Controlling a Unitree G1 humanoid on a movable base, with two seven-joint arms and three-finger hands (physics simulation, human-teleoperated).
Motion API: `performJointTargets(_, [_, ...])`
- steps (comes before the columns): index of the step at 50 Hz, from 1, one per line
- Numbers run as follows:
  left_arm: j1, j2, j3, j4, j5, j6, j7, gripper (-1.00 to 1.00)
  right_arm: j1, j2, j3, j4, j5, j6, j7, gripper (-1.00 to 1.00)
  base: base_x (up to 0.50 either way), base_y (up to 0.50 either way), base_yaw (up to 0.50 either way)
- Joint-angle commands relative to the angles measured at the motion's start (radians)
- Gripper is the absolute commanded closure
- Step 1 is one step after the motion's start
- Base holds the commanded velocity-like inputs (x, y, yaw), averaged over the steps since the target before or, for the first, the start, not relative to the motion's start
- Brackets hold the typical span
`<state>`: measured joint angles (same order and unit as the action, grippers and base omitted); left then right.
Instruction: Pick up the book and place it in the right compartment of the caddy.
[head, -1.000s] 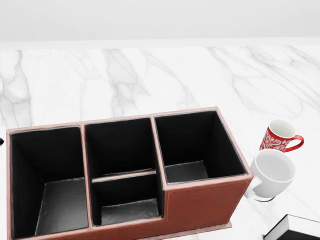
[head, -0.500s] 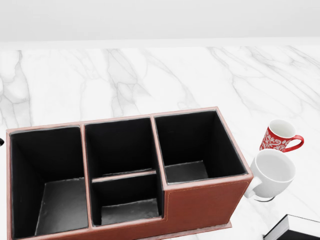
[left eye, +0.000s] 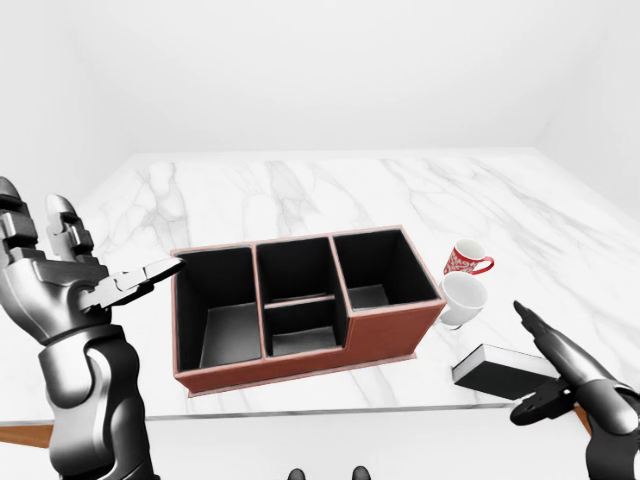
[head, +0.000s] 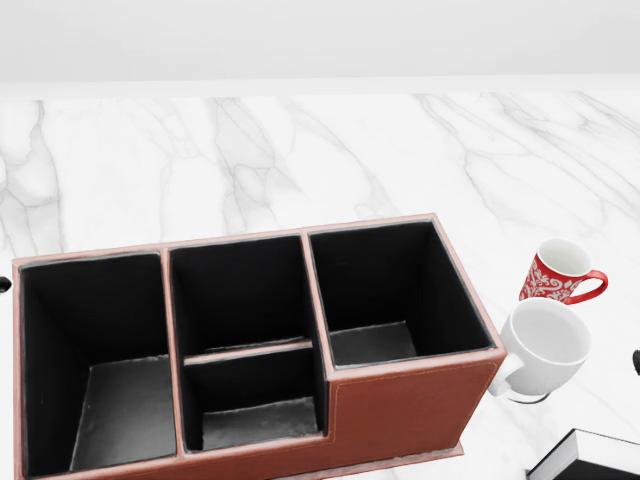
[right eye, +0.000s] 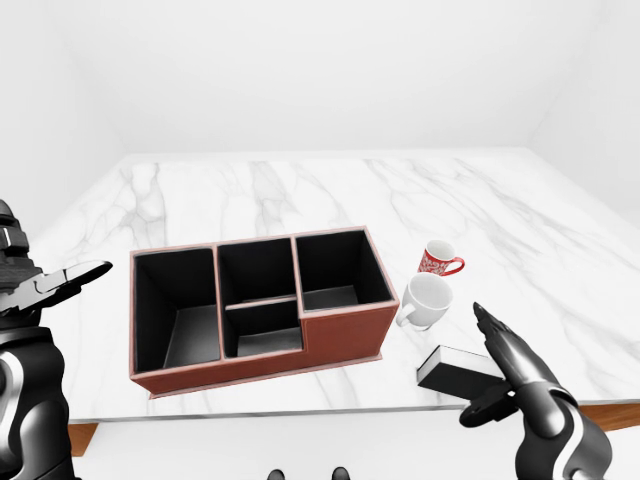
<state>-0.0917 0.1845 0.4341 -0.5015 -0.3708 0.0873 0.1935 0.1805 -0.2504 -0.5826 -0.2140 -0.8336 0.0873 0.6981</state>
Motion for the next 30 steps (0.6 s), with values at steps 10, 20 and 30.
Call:
performJointTargets(10, [0.002,-0.004,-0.005,0.008,0.006,0.000,-0.003,-1.00,0.003,-0.016,0.042,0.107,0.039,0.000,0.000,-1.00,0.00,0.00,0.00])
performJointTargets(20, [0.003,-0.004,-0.003,0.005,0.006,0.000,-0.003,-1.00,0.010,-0.018,0.053,0.153,0.050,0.000,0.000,-1.00,0.00,0.00,0.00])
performJointTargets(30, [0.005,-0.006,-0.005,-0.002,0.007,0.000,-0.001,-1.00,0.015,-0.019,0.051,0.161,0.054,0.000,0.000,1.00,0.00,0.00,0.00])
